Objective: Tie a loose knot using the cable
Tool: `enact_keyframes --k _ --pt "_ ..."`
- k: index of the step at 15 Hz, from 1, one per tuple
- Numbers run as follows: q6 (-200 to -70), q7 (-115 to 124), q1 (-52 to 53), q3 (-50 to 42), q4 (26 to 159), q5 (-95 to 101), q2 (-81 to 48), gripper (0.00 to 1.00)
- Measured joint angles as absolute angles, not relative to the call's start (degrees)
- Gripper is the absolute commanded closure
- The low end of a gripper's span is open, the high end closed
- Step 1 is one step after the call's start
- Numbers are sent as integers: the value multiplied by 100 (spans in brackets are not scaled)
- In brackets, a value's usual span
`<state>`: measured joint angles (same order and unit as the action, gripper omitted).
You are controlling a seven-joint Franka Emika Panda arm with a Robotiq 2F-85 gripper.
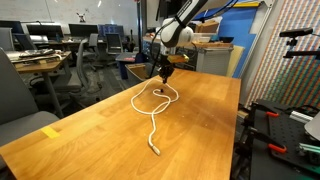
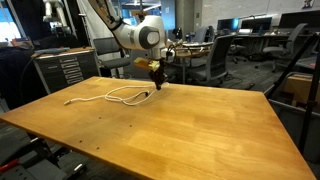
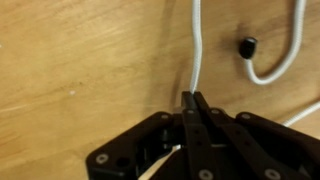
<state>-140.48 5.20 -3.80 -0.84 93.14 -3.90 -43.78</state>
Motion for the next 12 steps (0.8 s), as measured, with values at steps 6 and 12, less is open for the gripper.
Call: enact_keyframes --k 6,12 --pt "-14005 -450 -615 1014 9407 -1531 -3646 99" --pt "-14137 -742 -180 1323 9431 -1675 -4168 64"
